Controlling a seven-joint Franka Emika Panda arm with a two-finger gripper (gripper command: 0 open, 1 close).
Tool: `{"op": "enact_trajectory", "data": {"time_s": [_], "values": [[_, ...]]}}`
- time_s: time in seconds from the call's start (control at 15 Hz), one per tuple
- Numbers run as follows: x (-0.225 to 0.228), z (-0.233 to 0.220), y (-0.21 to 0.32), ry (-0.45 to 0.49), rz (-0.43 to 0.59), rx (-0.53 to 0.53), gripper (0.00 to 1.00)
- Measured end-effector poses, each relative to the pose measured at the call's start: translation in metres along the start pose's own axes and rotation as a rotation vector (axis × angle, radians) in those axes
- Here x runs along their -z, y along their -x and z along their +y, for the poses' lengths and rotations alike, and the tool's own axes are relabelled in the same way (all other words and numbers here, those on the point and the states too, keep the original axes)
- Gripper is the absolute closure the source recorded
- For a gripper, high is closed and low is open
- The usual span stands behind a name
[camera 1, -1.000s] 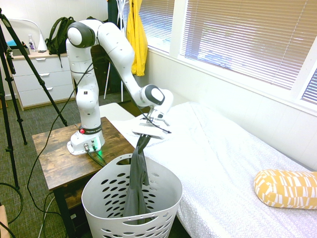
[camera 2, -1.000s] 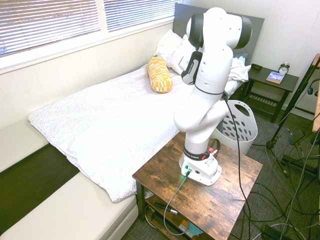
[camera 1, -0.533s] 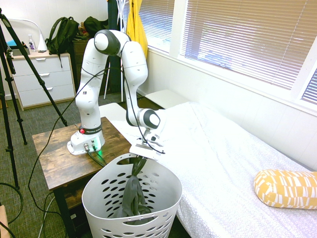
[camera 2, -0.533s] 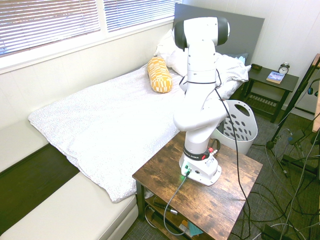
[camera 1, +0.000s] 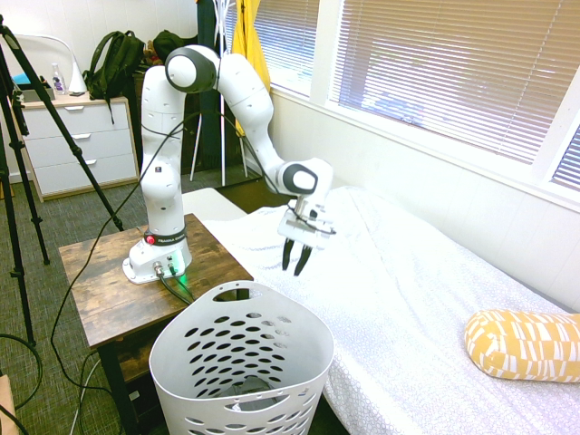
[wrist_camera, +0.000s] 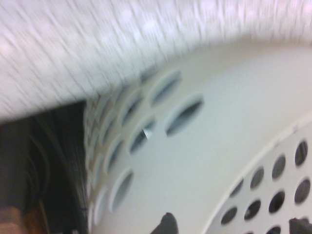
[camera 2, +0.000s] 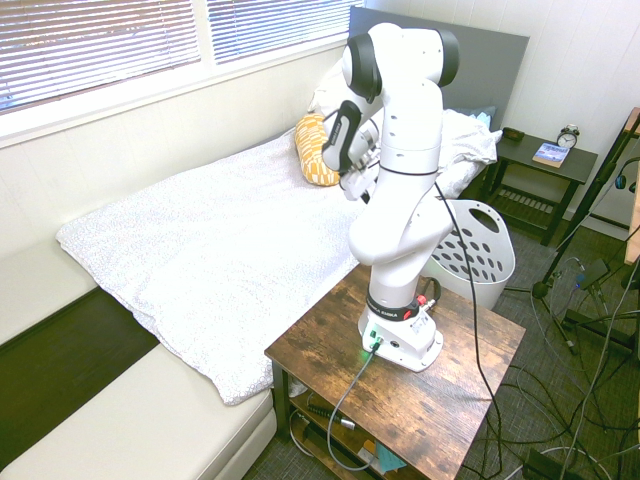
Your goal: Put my clothes in the laundry bag
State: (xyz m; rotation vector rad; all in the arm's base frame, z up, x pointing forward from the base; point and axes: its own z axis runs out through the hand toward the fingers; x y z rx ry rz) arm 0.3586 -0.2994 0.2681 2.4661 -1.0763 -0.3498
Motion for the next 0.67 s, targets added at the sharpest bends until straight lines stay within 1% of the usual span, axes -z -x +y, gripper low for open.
{"op": "enact_trajectory", "data": {"time_s": [0.07, 0.13, 0.2, 0.33, 0.47, 0.53, 0.67], "values": [[0.033, -0.026, -0.005, -0.042, 0.053, -0.015, 0.00], [0.060, -0.060, -0.007, -0.089, 0.104, -0.052, 0.00], [0.082, -0.105, -0.003, -0.149, 0.140, -0.092, 0.00], [0.121, -0.198, 0.021, -0.258, 0.189, -0.110, 0.00], [0.164, -0.270, 0.050, -0.353, 0.189, -0.101, 0.00], [0.183, -0.291, 0.062, -0.403, 0.175, -0.099, 0.00], [0.213, -0.312, 0.077, -0.488, 0.115, -0.104, 0.00]]}}
